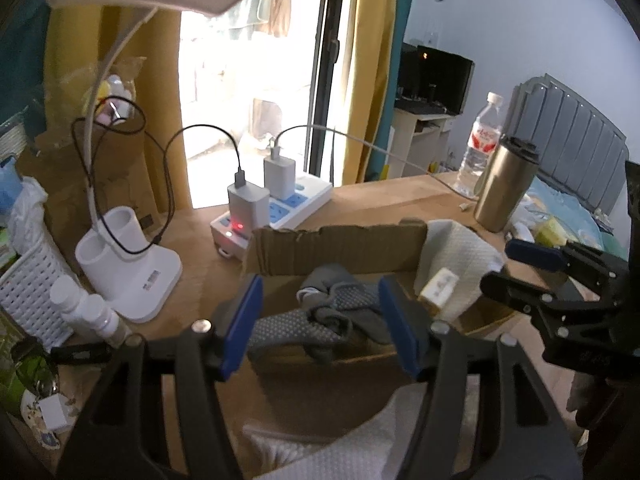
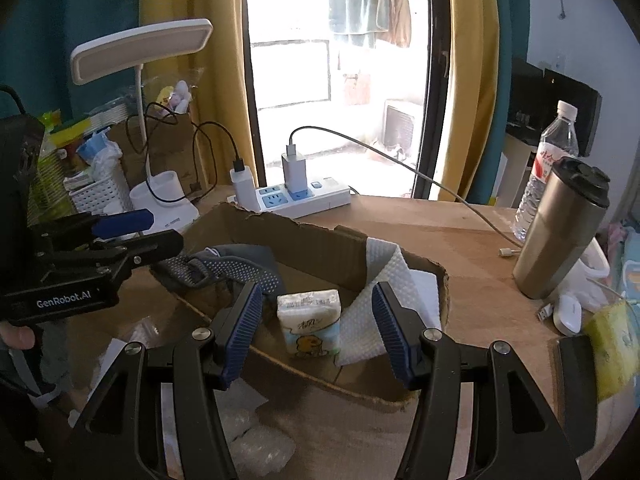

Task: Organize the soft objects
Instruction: 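Move the left gripper toward the red ball while the right gripper approaches the bubble-wrap bag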

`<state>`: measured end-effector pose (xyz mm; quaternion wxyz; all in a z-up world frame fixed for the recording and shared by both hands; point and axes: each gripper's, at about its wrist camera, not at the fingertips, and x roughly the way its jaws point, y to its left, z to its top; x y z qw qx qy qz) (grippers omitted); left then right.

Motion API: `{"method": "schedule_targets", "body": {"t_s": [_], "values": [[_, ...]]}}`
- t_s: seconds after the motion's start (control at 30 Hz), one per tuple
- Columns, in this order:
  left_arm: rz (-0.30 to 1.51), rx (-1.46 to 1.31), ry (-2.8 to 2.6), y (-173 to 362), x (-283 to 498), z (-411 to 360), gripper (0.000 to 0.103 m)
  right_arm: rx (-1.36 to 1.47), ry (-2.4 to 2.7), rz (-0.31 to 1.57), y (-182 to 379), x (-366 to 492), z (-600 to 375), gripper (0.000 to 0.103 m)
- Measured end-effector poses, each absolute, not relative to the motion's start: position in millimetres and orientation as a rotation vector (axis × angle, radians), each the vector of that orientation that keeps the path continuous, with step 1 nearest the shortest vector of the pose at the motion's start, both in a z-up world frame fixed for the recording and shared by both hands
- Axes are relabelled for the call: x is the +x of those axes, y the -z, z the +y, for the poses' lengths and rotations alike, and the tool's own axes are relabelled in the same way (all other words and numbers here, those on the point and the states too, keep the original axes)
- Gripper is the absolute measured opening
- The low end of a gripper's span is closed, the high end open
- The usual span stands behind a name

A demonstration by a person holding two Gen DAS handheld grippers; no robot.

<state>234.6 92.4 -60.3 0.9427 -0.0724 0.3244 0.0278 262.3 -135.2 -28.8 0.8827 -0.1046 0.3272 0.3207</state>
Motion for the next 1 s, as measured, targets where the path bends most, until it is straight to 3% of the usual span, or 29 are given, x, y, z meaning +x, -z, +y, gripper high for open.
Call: {"method": "schedule_targets", "body": {"t_s": [0.9, 0.97, 1.0], "values": [[0.623, -0.136, -0.014, 54.3, 165.6, 64.2, 0.062, -0.234, -0.653, 0.634, 13.2, 193.2, -148.8, 0.067], [0.626, -0.136, -0.016, 56.3, 162.0, 63.4, 0.066, -0.235, -0.652, 0.639, 15.2, 190.5, -149.8, 0.067], [0.628, -0.137, -0.015, 57.6, 160.2, 62.7, 0.075, -0.234, -0.650, 0.641, 16.1, 189.8, -150.1, 0.067]]}}
